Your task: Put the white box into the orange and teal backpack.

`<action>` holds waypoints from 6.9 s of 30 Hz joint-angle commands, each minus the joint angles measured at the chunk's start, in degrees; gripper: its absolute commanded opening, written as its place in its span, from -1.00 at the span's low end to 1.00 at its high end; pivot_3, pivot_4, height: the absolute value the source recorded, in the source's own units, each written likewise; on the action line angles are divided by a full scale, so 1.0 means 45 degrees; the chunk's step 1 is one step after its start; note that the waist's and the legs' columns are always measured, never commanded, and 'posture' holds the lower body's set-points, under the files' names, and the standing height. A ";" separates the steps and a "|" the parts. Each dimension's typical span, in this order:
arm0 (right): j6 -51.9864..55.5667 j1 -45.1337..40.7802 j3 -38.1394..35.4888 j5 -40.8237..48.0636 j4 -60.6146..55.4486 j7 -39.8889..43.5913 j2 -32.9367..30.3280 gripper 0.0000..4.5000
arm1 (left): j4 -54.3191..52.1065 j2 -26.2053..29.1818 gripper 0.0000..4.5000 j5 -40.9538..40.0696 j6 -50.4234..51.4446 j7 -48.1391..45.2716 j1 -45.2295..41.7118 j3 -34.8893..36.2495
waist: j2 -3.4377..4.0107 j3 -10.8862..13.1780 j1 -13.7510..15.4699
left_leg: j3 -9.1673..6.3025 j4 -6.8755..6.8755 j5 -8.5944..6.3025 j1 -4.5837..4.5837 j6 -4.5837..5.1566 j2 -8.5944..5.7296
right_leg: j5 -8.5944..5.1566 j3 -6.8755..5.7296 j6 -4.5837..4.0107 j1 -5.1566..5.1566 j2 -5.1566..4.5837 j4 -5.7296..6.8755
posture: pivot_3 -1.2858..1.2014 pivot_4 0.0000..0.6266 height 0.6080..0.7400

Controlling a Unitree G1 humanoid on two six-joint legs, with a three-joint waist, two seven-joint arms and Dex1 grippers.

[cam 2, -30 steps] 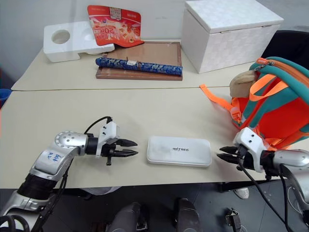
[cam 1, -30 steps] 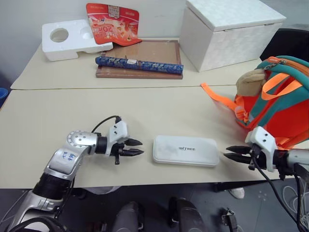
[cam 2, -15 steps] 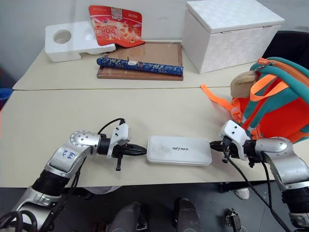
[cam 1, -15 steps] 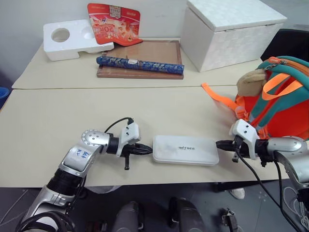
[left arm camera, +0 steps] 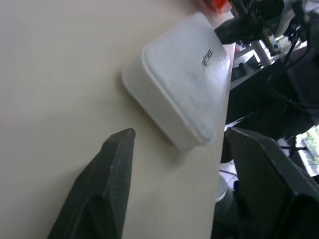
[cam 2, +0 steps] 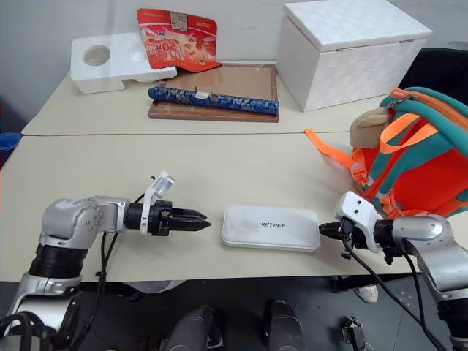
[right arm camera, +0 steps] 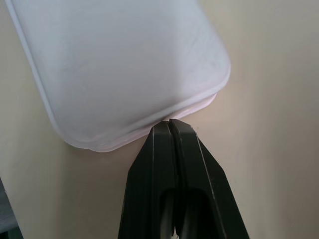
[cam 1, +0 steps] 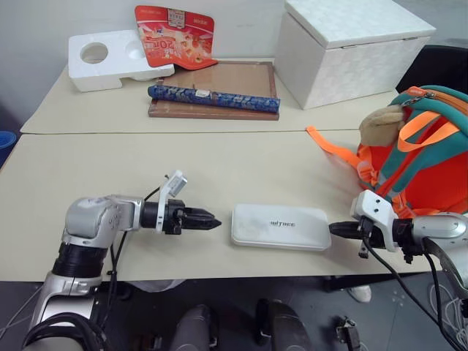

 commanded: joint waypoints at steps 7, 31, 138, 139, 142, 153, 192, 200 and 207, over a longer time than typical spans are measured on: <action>-0.0150 -0.0549 0.0343 -0.0160 -0.0124 -0.0241 0.0516 -1.00 | 0.1197 -0.0634 0.80 0.0038 0.1467 0.1213 -0.0818 -0.1359 | -0.0002 0.0001 -0.0026 | 0.0009 -0.0001 0.0015 0.0008 -0.0030 0.0008 | -0.0003 0.0001 -0.0006 -0.0006 0.0004 0.0003 | 0.03 -0.52 1.00; 0.0494 0.1279 -0.1558 0.0388 -0.1635 -0.2118 0.1630 -1.00 | 0.3142 -0.2453 -0.45 -0.1339 0.1864 0.1901 -0.2470 0.1652 | -0.0005 0.0002 0.0221 | 0.0001 0.0001 0.0023 0.0001 -0.0040 0.0007 | -0.0003 0.0005 -0.0006 -0.0009 -0.0009 0.0009 | 0.03 -0.52 1.00; 0.6790 -0.1397 -0.4737 1.0789 -0.3221 0.0338 -0.1565 -0.99 | 0.7968 -0.4936 -0.45 0.4932 -1.5083 -0.4347 -0.8424 -0.1956 | -0.0075 0.0029 0.0311 | -0.0027 0.0041 -0.0016 -0.0182 0.0097 -0.0033 | 0.0061 -0.0134 0.0098 -0.0061 0.0001 -0.0124 | 0.03 -0.52 1.00; 0.6843 -0.1254 -0.4948 1.0858 -0.3261 0.0395 -0.1651 -0.99 | 0.7985 -0.4652 -0.45 0.4875 -1.4987 -0.4480 -0.8438 -0.1780 | -0.0075 0.0029 0.0307 | -0.0029 0.0045 -0.0016 -0.0182 0.0099 -0.0033 | 0.0061 -0.0138 0.0098 -0.0060 0.0000 -0.0148 | 0.03 -0.52 1.00; 0.7059 -0.0673 -0.5815 1.1003 -0.3382 0.0783 -0.2073 -0.99 | 0.7852 -0.3368 -0.45 0.4675 -1.4533 -0.5132 -0.8310 -0.1297 | -0.0075 0.0029 0.0288 | -0.0033 0.0048 -0.0016 -0.0177 0.0100 -0.0029 | 0.0061 -0.0140 0.0098 -0.0057 -0.0001 -0.0145 | 0.03 -0.52 1.00; 0.7611 0.0215 -0.7394 1.1764 -0.3622 0.1186 -0.2538 -0.99 | 0.5421 -0.0990 -0.45 0.2638 -1.0800 -0.7390 -0.7864 -0.0590 | -0.0075 0.0029 0.0173 | -0.0029 0.0053 0.0006 -0.0177 0.0096 -0.0030 | 0.0059 -0.0120 0.0089 -0.0077 0.0004 -0.0051 | 0.03 -0.52 1.00; 0.6575 0.0733 -0.6264 1.1596 -0.4528 -0.1457 -0.0712 -1.00 | 0.2596 -0.1561 0.91 0.2013 -0.8612 -0.6571 -0.6505 -0.1131 | -0.0068 0.0026 -0.0025 | -0.0026 0.0188 -0.0058 -0.0196 0.0115 0.0011 | 0.0057 -0.0036 0.0085 -0.0077 -0.0003 -0.0007 | 0.03 -0.52 1.00; 0.6507 0.0631 -0.6124 1.2091 -0.4660 -0.2058 -0.0555 -1.00 | 0.0010 -0.3382 0.91 0.1762 -0.7530 -0.3034 -0.5358 -0.1826 | -0.0070 0.0025 0.0304 | -0.0080 0.0222 -0.0054 -0.0194 0.0173 -0.0060 | 0.0096 -0.0009 0.0153 0.0005 -0.0032 -0.0076 | 0.03 -0.52 1.00; 0.6698 0.1101 -0.6802 1.3073 -0.5027 -0.2337 -0.0740 -1.00 | 0.1491 -0.4996 0.91 0.3189 -0.9617 -0.1367 -0.5265 -0.2906 | -0.0068 0.0024 0.0277 | -0.0052 0.0206 -0.0058 -0.0193 0.0167 -0.0032 | 0.0098 -0.0002 0.0152 -0.0015 -0.0019 -0.0091 | 0.03 -0.52 1.00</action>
